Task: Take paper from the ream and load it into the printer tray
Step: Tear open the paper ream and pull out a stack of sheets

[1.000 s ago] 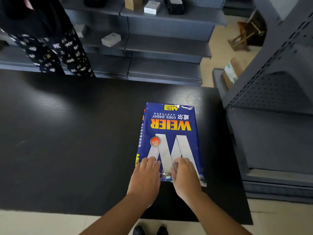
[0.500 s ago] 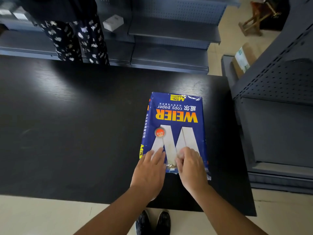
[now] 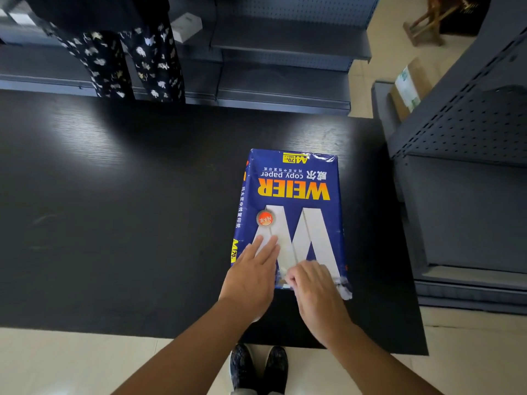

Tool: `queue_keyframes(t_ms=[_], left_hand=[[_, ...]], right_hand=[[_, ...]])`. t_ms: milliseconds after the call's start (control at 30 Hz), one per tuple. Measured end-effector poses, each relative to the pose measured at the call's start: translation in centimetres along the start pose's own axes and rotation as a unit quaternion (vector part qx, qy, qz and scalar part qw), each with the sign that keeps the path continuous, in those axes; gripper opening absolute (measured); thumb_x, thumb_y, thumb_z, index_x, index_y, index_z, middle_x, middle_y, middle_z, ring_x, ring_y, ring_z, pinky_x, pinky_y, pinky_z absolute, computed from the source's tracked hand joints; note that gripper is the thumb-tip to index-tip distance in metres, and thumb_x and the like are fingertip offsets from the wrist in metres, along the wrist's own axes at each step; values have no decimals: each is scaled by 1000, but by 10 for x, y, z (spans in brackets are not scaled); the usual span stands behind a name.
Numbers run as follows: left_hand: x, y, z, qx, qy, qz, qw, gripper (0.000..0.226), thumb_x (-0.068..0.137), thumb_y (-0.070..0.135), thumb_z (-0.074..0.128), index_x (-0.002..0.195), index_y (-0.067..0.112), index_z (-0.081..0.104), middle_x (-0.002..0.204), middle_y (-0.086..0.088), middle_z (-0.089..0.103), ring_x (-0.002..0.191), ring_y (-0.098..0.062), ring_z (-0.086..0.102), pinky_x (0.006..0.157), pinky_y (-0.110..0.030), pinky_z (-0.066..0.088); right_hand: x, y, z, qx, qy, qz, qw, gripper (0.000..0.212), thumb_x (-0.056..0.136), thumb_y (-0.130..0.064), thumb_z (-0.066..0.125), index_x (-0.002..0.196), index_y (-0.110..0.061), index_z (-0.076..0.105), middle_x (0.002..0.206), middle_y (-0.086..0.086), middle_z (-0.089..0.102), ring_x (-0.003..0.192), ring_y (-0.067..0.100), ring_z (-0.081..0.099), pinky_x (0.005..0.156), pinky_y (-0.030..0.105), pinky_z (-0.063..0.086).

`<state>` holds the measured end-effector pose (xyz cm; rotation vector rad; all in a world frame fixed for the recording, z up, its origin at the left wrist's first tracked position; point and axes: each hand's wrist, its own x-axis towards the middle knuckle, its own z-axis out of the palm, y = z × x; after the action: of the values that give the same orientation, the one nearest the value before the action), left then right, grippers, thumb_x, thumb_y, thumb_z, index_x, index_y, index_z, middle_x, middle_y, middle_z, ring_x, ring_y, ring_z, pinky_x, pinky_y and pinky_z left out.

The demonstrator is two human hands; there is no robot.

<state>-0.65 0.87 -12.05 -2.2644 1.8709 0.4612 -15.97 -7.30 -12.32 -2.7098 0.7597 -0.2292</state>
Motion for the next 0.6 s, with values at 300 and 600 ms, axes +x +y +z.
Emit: queue_keyframes(t_ms=[300,600], left_hand=[[-8,12,5,-87,48,-57,993,81,93,71,10,155,21,-3,166,5,-9,149,-18,-20,124,-42,8],[-11,13,10,-66,26,-45,996,102,81,86,16,155,19,-7,166,2,-12,149,-22,-22,123,-47,11]], right_hand=[[-70,0,4,-27,-17,-43,999,21,89,-6,58,74,-19,52,73,-4,46,66,18,44,62,31,40],[-77,-22,-16,299,46,368,879,15,97,-33,56,111,-34,62,87,-15,74,76,-2,70,71,25,59]])
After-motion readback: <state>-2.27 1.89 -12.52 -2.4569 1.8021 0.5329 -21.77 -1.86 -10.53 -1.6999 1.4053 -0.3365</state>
